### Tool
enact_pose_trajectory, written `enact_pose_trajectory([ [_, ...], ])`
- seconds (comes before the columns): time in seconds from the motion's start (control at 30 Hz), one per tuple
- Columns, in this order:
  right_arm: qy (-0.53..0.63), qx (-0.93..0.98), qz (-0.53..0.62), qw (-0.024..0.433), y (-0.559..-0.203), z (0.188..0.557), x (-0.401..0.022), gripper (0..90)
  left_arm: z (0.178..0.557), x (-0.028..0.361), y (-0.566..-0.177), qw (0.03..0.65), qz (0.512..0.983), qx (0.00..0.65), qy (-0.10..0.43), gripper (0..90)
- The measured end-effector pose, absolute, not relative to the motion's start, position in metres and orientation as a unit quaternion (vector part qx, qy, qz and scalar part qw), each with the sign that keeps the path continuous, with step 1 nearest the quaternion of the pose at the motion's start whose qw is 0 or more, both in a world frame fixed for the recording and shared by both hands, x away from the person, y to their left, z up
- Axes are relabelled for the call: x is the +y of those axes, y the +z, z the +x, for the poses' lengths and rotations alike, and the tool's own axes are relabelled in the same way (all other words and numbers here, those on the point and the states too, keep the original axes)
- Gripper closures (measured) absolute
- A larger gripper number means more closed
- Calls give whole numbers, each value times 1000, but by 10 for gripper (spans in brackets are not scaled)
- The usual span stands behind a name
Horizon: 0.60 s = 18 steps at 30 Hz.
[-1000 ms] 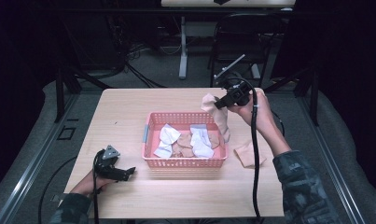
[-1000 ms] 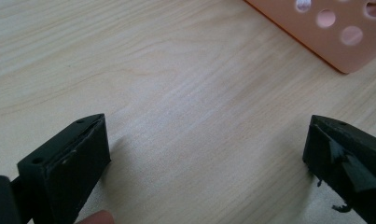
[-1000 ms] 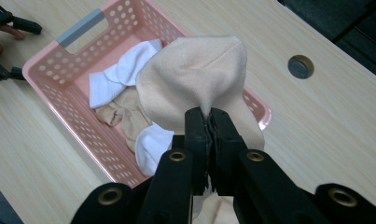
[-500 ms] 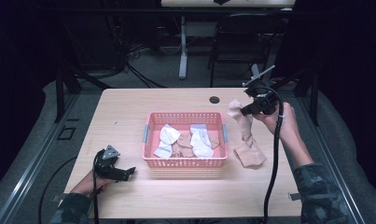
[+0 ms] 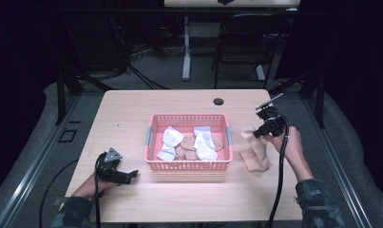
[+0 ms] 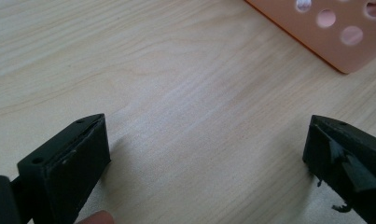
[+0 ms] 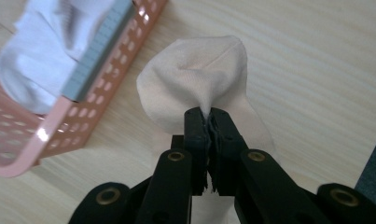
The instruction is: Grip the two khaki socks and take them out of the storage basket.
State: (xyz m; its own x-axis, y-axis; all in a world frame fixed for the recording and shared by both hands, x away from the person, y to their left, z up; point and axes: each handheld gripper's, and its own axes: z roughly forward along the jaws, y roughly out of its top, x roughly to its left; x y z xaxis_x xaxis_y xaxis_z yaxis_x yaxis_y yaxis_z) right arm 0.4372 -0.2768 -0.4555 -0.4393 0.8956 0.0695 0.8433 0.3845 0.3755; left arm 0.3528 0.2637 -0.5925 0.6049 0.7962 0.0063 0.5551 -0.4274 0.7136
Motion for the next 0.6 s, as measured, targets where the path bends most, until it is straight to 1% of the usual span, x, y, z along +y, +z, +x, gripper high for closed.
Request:
enact_pose_trajectory([
  [0.07, 176, 827, 531, 63, -466, 439, -280, 851, 353, 264, -592, 345, 826, 409, 175, 4],
  [0.1, 173, 825, 535, 64, -471, 440, -281, 832, 353, 264, -592, 346, 826, 409, 175, 4],
  [0.2, 180, 819, 542, 57, -478, 439, -285, 685, 353, 264, -592, 345, 827, 408, 175, 4],
  [0.27, 197, 811, 548, 55, -477, 437, -290, 559, 353, 264, -592, 345, 828, 406, 175, 4],
  [0.4, 227, 799, 552, 76, -466, 425, -298, 353, 353, 264, -592, 346, 826, 409, 174, 4],
  [0.53, 259, 790, 551, 75, -458, 409, -308, 204, 353, 264, -592, 345, 826, 409, 175, 4],
  [0.6, 267, 788, 549, 78, -457, 405, -311, 191, 353, 264, -592, 345, 826, 409, 175, 4],
])
